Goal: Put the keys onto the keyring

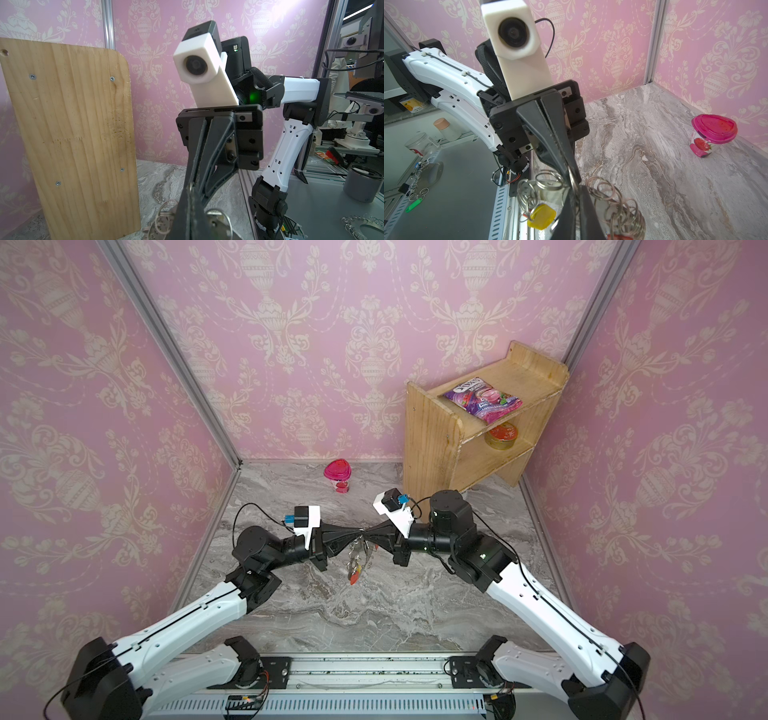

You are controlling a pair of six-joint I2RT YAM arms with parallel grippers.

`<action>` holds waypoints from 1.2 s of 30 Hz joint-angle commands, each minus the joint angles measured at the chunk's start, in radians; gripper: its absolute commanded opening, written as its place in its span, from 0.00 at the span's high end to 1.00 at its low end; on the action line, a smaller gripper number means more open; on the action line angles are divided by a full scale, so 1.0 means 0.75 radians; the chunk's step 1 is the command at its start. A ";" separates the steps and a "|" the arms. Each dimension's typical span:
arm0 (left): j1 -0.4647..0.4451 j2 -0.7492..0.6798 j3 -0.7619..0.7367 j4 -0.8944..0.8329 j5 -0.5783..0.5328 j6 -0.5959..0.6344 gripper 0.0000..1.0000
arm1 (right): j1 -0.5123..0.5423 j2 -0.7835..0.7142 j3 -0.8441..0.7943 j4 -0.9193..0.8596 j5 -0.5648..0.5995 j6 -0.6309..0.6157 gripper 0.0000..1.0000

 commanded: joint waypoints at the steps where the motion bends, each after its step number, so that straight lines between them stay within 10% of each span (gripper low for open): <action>1: -0.010 -0.015 0.018 0.029 0.057 -0.001 1.00 | 0.003 0.006 -0.019 0.073 -0.025 0.029 0.95; 17: -0.018 -0.025 0.025 -0.035 0.036 0.019 0.99 | 0.005 -0.020 0.023 -0.039 -0.005 -0.036 1.00; 27: -0.020 -0.066 0.048 -0.164 -0.038 0.051 0.62 | 0.005 -0.005 0.156 -0.331 0.053 -0.172 1.00; 36: -0.020 -0.123 0.204 -0.739 -0.048 0.243 0.35 | 0.007 0.106 0.279 -0.609 0.072 -0.274 1.00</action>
